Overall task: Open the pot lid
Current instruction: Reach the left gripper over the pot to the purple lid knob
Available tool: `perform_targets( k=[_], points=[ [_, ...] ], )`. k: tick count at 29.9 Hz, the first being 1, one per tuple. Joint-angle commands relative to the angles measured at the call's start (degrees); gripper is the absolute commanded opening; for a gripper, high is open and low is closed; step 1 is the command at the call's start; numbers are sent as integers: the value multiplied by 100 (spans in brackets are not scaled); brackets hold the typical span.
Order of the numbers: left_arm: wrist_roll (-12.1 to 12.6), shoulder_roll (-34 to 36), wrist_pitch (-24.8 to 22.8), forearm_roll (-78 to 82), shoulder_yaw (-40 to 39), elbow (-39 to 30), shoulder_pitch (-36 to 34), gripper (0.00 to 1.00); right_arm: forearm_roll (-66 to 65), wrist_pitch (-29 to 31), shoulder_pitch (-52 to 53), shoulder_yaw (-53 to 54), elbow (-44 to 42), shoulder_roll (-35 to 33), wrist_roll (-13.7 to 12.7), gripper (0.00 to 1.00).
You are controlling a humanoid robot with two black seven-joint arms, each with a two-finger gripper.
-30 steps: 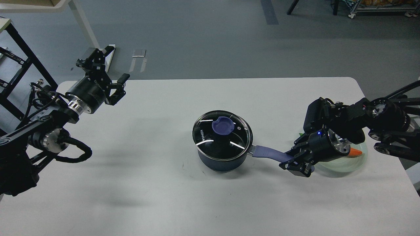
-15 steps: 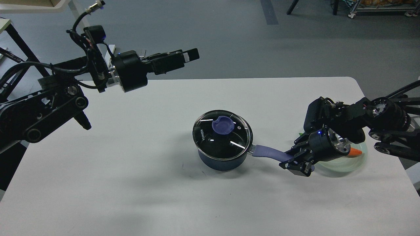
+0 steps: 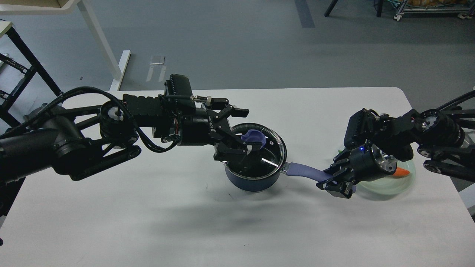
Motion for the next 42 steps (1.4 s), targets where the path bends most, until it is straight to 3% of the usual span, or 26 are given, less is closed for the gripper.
perform_targets(
  k=[1,14,42],
  points=[
    [1,-269,35,269,80,326,-55,99,0,0,0,-1,-1,17,1,25],
    [1,-832,202,543,256,1231,41,99,0,0,0,-1,-1,8,1,25],
    [1,-1131,246,508,265,1574,252,99,0,0,-9,-1,-1,26,1,25]
  ],
)
